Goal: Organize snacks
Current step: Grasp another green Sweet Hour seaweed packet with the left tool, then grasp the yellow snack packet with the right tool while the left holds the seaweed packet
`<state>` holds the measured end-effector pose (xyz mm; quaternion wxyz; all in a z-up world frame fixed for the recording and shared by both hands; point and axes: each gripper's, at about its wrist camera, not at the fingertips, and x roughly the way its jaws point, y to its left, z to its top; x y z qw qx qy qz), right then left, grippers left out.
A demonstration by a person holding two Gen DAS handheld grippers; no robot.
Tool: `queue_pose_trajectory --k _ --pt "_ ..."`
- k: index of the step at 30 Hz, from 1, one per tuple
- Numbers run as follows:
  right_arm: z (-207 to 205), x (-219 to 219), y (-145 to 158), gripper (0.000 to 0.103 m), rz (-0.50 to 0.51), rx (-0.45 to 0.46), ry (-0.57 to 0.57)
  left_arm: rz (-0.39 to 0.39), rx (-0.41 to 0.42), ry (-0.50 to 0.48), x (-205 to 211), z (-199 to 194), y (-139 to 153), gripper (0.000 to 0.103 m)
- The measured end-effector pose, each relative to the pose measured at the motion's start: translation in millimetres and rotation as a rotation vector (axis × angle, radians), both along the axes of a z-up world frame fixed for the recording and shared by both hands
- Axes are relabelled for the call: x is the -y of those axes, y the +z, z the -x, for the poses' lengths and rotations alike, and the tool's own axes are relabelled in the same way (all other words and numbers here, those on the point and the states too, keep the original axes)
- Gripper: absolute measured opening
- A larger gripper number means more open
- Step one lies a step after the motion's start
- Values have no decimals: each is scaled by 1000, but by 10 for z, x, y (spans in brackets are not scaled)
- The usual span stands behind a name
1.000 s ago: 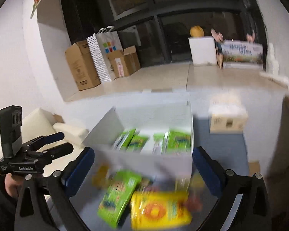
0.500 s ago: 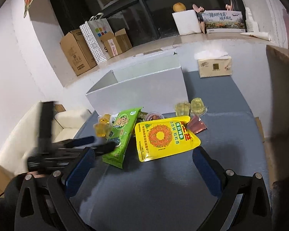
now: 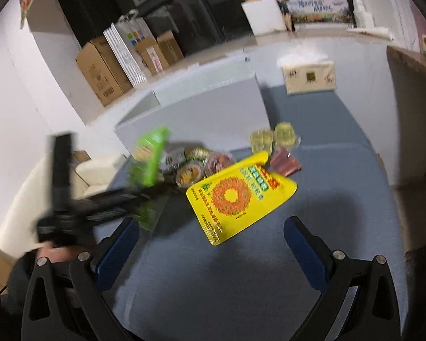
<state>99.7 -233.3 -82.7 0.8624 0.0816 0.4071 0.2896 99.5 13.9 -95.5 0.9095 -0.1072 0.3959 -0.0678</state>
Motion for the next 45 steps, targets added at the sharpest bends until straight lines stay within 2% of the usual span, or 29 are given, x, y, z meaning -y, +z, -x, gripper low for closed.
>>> queue_pose_trajectory --k 3,8,12,16,18,21,24,25,26,27,28,29,30,32,34,35,36,38,40,45 --pt "-159 -133 -181 103 71 -36 16 9 46 2 -135 258 172 68" --pt "-550 -412 -415 103 279 10 67 34 59 27 -416 560 281 69" --pt "-809 -613 -523 103 323 -19 155 41 52 36 -462 581 249 69" --pt "-959 -740 -574 103 404 2 183 51 53 23 -384 518 234 69" --pt "-987 -753 -574 103 408 -4 181 49 57 11 -357 495 234 69" --pt "-921 -834 -605 103 451 46 203 52 53 -1 -325 490 208 69" --pt "-914 -843 -613 100 440 48 202 54 48 -10 -286 483 184 69" --pt "-903 -839 -604 97 432 46 207 54 47 -14 -278 484 180 69" --pt "-902 -826 -588 79 425 57 209 54 47 -17 -272 487 177 69" --pt "-859 -803 -548 41 429 80 201 51 47 -16 -275 494 174 69" --pt "-802 -763 -470 17 408 101 188 50 46 -14 -279 488 172 69" --pt "-784 -725 -429 1 384 91 177 54 42 -13 -287 477 164 69" --pt "-782 -703 -443 0 392 58 163 54 41 -12 -293 473 161 69" --pt "-766 -653 -458 3 363 21 149 46 46 -16 -287 481 167 69" --pt "-787 -479 -471 41 278 -72 81 46 48 -14 -305 480 171 69" --pt "-808 -360 -473 91 234 -117 17 51 48 -12 -317 471 170 69" --pt "-807 -235 -459 103 176 -126 -37 54 49 -12 -320 475 170 69" --pt "-796 -61 -426 103 98 -90 -96 54 53 -19 -309 491 171 69" --pt "-846 -12 -455 103 120 -99 -123 54 56 -22 -301 495 170 69" --pt "-1024 -68 -575 103 76 -160 -158 56 57 -21 -313 493 156 69"
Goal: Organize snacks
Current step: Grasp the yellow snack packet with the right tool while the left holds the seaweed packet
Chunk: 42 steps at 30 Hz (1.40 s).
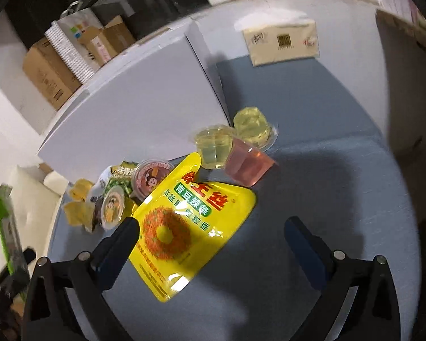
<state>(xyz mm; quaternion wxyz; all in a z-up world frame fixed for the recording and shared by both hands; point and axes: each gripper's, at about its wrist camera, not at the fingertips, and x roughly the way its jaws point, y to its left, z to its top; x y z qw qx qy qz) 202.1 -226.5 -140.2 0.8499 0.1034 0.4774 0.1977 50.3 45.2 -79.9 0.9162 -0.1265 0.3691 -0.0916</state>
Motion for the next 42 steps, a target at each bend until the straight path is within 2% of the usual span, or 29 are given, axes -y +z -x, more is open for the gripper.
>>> queue_pose_trajectory --k 5,8,10,11,12,13,14,15,16,17,18,19,24,26,27,28,30,31,32,35,40,42 --pt "-100 -295 2 103 18 6 -87 5 0 5 -39 8 -6 69" --pt "-152 -534 -33 103 112 58 -32 11 3 11 -50 21 5 69" --pt "-68 -608 -25 87 176 95 -9 11 10 10 -63 41 17 69" --pt "-17 -557 -4 67 142 106 -15 10 11 15 -70 44 15 69" --pt "12 -474 3 60 69 92 -19 14 7 17 -76 39 8 69" --pt "14 -422 0 59 29 73 -8 20 3 17 -81 33 -2 69" --pt "30 -406 11 53 31 75 11 22 3 14 -77 31 -7 69" --pt "68 -407 28 17 35 89 32 20 5 13 -67 33 -3 69" --pt "124 -427 49 14 6 91 69 18 7 11 -59 33 3 69" --pt "206 -420 94 11 11 100 83 16 10 8 -50 35 9 69" --pt "257 -461 126 3 40 113 101 15 10 6 -46 32 13 69" --pt "282 -473 138 0 42 129 118 12 9 6 -48 29 11 69" --pt "389 -386 203 0 34 136 140 17 8 13 -84 23 -3 69" --pt "504 -321 275 0 52 154 112 16 9 12 -73 27 -5 69" --pt "514 -283 295 5 43 152 91 15 10 12 -68 28 -2 69" --pt "529 -243 306 15 37 131 51 16 12 11 -63 30 2 69" --pt "518 -244 332 96 75 99 -1 12 17 9 -51 40 15 69" --pt "541 -280 324 100 109 102 -16 8 21 8 -51 50 21 69" --pt "572 -355 322 100 133 124 -29 6 27 10 -57 67 34 69" --pt "652 -730 297 100 321 176 -43 10 34 22 -105 117 47 69" --pt "604 -1280 135 100 557 190 -15 2 44 58 -237 227 38 69" --pt "587 -1363 34 100 633 193 -26 14 45 71 -312 258 27 69"
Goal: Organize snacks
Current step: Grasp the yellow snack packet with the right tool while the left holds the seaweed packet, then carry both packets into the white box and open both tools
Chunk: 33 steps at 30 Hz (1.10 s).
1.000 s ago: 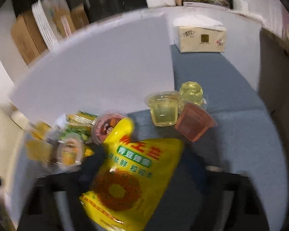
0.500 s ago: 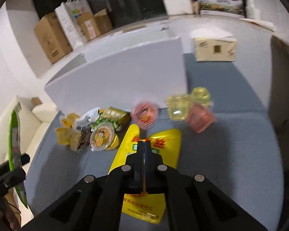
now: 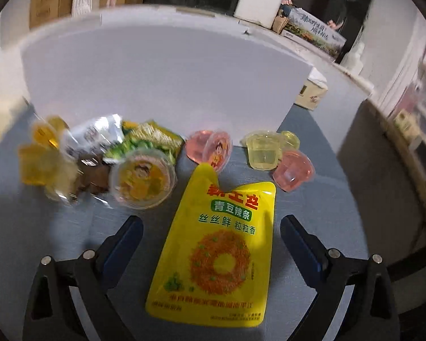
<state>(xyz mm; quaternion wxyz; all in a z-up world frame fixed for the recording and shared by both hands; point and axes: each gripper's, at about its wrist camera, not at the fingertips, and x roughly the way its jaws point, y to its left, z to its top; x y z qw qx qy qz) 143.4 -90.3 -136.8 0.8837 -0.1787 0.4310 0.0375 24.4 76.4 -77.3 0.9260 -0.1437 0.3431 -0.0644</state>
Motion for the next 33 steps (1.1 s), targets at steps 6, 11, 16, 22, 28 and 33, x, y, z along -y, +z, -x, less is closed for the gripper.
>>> queue_pose_trajectory --k 6,11,16,22,28,33 --pt "-97 112 -44 82 -80 10 -14 31 5 10 -75 47 -23 69" --pt "-139 269 14 42 -113 -14 -21 31 11 3 -53 72 -13 69" --pt "25 426 255 28 -220 5 21 28 13 0 -77 76 -6 69" --pt "248 611 740 21 -376 72 95 15 18 -7 -24 62 40 69" --pt "347 722 998 21 -516 95 150 -8 48 -26 77 4 210 69" --pt "322 767 1105 20 -554 122 187 -25 81 -39 129 -142 408 69"
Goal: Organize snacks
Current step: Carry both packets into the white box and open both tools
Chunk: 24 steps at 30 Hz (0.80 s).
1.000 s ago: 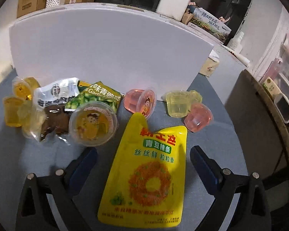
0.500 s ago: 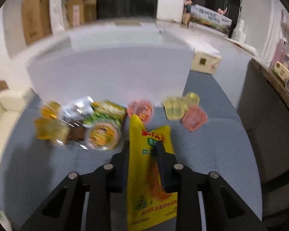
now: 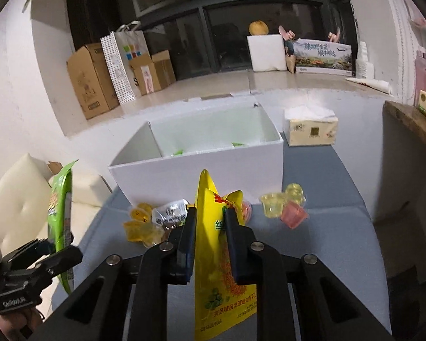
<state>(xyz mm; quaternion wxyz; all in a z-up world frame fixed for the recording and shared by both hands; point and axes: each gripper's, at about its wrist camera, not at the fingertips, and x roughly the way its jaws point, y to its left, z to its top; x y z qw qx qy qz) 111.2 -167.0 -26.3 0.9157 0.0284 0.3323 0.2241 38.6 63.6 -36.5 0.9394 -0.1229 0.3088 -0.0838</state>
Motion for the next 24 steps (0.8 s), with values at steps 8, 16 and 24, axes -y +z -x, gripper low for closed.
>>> queue_pose_trajectory --k 8,16,24 --pt "-558 -115 624 20 -112 107 117 11 49 -2 -139 -861 445 69" --pt "-1668 -537 789 20 -142 55 186 5 -8 9 -238 -1955 615 69" --pt "-2126 -436 591 103 -221 -53 116 -46 -103 75 -322 -2321 372 103"
